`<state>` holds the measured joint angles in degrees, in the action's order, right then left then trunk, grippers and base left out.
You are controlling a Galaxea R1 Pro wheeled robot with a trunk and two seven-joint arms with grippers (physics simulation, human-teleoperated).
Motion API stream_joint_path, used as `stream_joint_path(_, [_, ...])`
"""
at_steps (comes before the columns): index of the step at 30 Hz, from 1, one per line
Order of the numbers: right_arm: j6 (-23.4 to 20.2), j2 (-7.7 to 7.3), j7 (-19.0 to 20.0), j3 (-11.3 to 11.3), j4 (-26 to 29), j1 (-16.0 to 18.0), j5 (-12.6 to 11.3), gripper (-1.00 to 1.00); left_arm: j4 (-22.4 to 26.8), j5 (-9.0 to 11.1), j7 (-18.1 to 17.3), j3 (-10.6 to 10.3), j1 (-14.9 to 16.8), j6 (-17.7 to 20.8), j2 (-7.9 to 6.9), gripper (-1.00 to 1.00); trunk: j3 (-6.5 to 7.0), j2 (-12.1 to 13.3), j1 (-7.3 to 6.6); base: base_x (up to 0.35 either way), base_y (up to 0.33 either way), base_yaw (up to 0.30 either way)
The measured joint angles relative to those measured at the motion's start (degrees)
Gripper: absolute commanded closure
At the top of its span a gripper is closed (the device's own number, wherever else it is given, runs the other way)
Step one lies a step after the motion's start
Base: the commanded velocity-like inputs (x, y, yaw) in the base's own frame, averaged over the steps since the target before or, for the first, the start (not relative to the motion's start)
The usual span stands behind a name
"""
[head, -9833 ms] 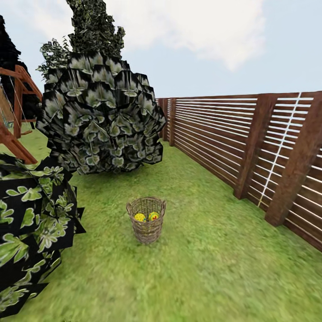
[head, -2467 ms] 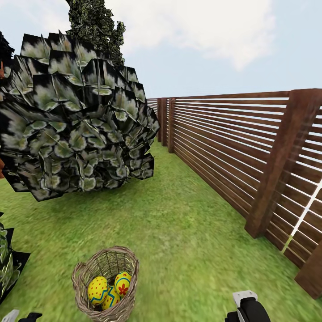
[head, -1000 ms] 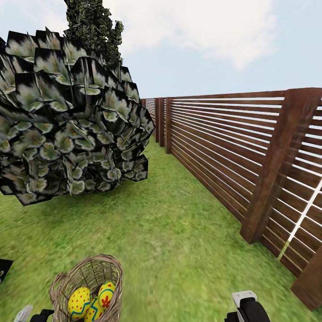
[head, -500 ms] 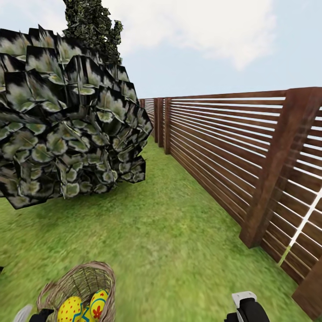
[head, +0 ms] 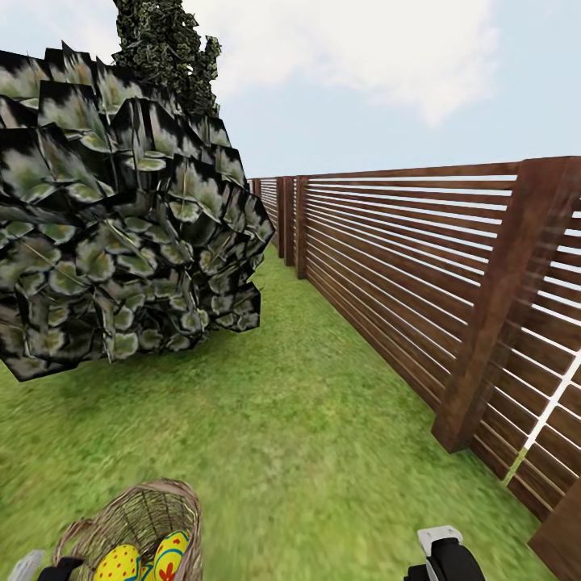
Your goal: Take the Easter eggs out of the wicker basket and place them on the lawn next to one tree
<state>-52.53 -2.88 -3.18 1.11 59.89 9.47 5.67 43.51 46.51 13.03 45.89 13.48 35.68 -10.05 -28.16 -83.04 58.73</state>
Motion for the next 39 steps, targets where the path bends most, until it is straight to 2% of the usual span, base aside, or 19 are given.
stream_joint_path(6, [0.0,0.03,0.0,0.0,0.0,0.0,0.0,-1.00,-0.3,-0.3,0.6,-0.1,0.0,0.0,-0.97,-1.00,0.00,0.0,0.00,0.000,0.000,0.000])
stream_joint_path(18, [0.0,0.10,0.0,0.1,-0.1,0.0,0.0,-1.00,-0.2,-0.3,0.6,0.0,0.0,0.0,-1.73,-1.00,0.00,0.0,0.00,0.000,0.000,0.000])
stream_joint_path(30, [0.0,0.10,0.0,0.1,-0.1,0.0,0.0,-1.00,-0.2,-0.2,0.5,0.0,0.0,-0.4,-1.82,-1.00,0.00,0.0,0.00,0.000,0.000,0.000])
stream_joint_path(34, [0.1,0.12,0.1,0.8,-0.1,0.0,0.0,-1.00,-0.2,-0.2,0.4,0.0,0.0,-0.3,-1.81,-1.00,0.00,0.0,0.00,0.000,0.000,0.000])
stream_joint_path(39, [0.1,0.04,0.1,1.3,-0.1,0.0,0.1,-1.00,-0.3,-0.2,0.4,0.0,0.0,-0.3,-1.75,-1.00,-0.89,-2.0,1.09,0.000,0.000,0.000])
